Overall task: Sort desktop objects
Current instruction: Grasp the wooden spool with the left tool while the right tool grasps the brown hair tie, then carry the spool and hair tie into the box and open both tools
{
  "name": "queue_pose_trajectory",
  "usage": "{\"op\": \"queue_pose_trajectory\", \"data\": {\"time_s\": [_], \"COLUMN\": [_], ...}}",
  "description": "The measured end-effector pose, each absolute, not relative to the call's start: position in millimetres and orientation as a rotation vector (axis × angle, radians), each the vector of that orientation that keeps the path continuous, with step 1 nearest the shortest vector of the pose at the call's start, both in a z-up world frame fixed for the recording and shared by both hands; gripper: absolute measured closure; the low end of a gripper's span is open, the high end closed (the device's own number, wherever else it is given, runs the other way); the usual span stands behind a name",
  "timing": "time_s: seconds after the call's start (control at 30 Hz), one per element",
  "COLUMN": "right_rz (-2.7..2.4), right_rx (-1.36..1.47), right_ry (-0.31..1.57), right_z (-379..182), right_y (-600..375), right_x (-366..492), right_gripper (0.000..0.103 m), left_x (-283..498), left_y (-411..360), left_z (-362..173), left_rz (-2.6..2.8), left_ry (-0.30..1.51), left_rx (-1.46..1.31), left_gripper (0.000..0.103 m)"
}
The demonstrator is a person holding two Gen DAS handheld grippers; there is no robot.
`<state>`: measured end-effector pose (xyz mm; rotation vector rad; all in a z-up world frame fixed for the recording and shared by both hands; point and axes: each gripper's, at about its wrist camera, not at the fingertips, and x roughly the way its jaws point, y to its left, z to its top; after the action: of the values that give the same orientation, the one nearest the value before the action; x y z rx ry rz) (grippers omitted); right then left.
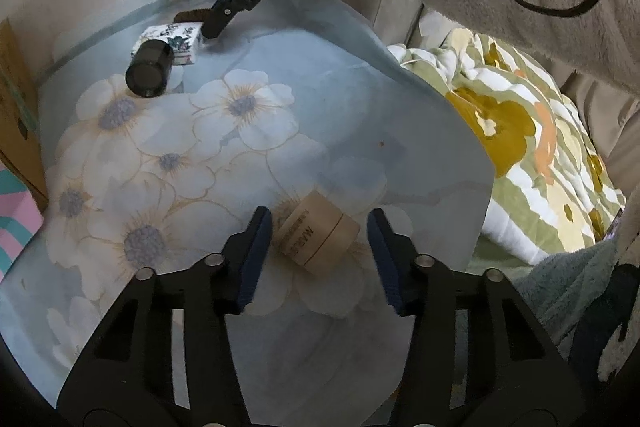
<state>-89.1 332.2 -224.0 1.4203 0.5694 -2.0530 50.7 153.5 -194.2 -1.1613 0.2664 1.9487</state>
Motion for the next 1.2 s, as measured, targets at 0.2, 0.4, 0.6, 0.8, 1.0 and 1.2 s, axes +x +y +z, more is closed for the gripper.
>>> {"op": "queue_pose_trajectory", "data": {"time_s": [0.2, 0.4, 0.6, 0.8, 1.0, 1.2], "right_rz": [-2.023, -2.052, -2.092, -2.124, -2.154, -2.185], "right_rx": [1.412, 1.405, 1.402, 1.398, 1.385, 1.394], "right_ry": [0.578, 0.551, 0.517, 0.498, 0.482, 0.509], "right_z": [-224.1, -217.3, -200.6, -174.2, -139.0, -107.4], "right_y": [327.3, 329.6, 334.6, 338.0, 346.5, 325.5], "right_x": [-86.7, -83.5, -79.6, -75.1, -67.5, -72.4], "right_gripper": [0.09, 0.092, 0.092, 0.092, 0.092, 0.092], "left_x": [50.8, 52.1, 49.7, 38.8, 20.8, -0.6], "left_y": [150.9, 147.3, 142.3, 129.1, 107.0, 73.2], "left_z": [-194.4, -188.6, -176.6, -152.3, -114.9, -74.6], "left_rz": [1.928, 1.927, 1.93, 1.949, 2.006, 2.073], "left_ry": [0.252, 0.229, 0.222, 0.177, 0.16, 0.169], "left_rx": [-1.159, -1.151, -1.148, -1.15, -1.124, -1.092], "left_gripper": [0.065, 0.065, 0.065, 0.065, 0.065, 0.065]}}
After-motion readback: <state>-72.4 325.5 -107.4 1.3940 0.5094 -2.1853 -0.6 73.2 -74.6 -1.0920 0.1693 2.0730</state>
